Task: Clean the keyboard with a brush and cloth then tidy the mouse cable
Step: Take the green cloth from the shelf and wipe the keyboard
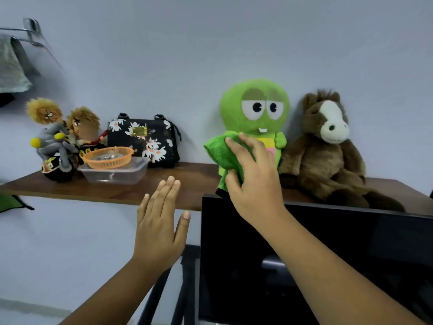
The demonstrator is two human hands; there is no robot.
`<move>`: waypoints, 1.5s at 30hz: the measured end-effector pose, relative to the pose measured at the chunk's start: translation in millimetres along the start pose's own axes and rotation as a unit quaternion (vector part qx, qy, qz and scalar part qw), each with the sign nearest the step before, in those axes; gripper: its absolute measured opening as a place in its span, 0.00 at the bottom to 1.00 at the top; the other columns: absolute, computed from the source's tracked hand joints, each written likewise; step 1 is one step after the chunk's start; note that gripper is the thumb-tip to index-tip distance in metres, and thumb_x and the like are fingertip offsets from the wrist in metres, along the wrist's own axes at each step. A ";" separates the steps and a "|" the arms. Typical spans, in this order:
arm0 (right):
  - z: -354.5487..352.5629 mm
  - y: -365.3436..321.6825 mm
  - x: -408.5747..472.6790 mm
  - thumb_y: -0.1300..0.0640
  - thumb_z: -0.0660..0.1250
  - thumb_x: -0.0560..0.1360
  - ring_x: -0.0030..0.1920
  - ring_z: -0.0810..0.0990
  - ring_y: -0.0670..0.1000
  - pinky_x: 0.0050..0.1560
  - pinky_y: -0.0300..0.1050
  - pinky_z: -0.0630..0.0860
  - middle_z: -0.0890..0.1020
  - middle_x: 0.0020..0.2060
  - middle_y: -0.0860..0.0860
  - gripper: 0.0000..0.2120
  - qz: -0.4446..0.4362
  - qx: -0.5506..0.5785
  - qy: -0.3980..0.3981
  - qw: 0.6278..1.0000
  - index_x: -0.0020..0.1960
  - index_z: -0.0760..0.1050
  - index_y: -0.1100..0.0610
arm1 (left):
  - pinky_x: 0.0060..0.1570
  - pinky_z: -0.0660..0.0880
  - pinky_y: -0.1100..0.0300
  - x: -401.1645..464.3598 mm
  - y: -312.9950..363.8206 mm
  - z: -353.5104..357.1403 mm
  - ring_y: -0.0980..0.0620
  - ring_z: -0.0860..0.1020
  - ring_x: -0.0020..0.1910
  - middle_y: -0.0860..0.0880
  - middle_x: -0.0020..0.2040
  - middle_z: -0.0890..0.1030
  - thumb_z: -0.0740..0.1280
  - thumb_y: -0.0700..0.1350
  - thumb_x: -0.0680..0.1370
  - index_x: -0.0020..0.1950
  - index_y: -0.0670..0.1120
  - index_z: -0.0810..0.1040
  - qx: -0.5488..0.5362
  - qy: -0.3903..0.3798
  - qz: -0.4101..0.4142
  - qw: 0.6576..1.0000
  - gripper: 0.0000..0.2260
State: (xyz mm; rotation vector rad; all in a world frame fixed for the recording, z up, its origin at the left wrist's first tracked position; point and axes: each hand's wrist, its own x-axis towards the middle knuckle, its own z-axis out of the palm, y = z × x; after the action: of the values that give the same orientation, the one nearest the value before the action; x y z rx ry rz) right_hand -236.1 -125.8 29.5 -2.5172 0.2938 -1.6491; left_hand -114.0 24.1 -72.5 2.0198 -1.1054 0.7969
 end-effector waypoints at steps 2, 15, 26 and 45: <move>-19.7 9.6 -25.2 0.63 0.65 0.70 0.63 0.73 0.58 0.68 0.47 0.65 0.73 0.67 0.56 0.26 -0.003 -0.006 0.007 1.000 0.68 0.74 0.57 | 0.74 0.52 0.50 -14.6 19.8 7.0 0.54 0.55 0.77 0.51 0.77 0.60 0.54 0.53 0.80 0.77 0.47 0.59 -0.014 -0.004 0.007 1.000 0.26; -75.0 76.7 -247.2 0.60 0.62 0.74 0.63 0.68 0.50 0.63 0.29 0.61 0.68 0.72 0.41 0.27 0.121 0.026 -0.194 0.973 0.73 0.69 0.49 | 0.74 0.52 0.53 -164.4 99.1 73.4 0.56 0.60 0.75 0.51 0.74 0.67 0.55 0.51 0.79 0.76 0.48 0.61 -0.059 -0.120 -0.069 0.989 0.24; -37.8 116.1 -393.3 0.59 0.63 0.75 0.59 0.71 0.55 0.63 0.49 0.74 0.70 0.70 0.40 0.29 0.276 -0.029 -0.413 0.868 0.74 0.65 0.43 | 0.75 0.45 0.54 -287.3 58.0 134.9 0.58 0.48 0.77 0.56 0.79 0.52 0.44 0.58 0.80 0.79 0.54 0.48 -0.001 -0.419 -0.194 0.887 0.27; 51.2 111.6 -394.0 0.58 0.61 0.76 0.62 0.64 0.57 0.63 0.47 0.71 0.70 0.69 0.44 0.27 0.312 -0.088 -0.548 0.771 0.74 0.64 0.44 | 0.74 0.44 0.56 -314.1 32.9 156.1 0.57 0.43 0.77 0.57 0.79 0.42 0.63 0.73 0.66 0.78 0.53 0.39 -0.049 -0.560 -0.121 0.818 0.52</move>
State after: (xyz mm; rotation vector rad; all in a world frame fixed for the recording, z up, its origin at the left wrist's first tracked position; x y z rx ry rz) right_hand -353.1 -146.1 -365.8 -2.5615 0.9814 0.1772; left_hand -255.1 27.8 -395.2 2.4650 -1.3538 -0.7228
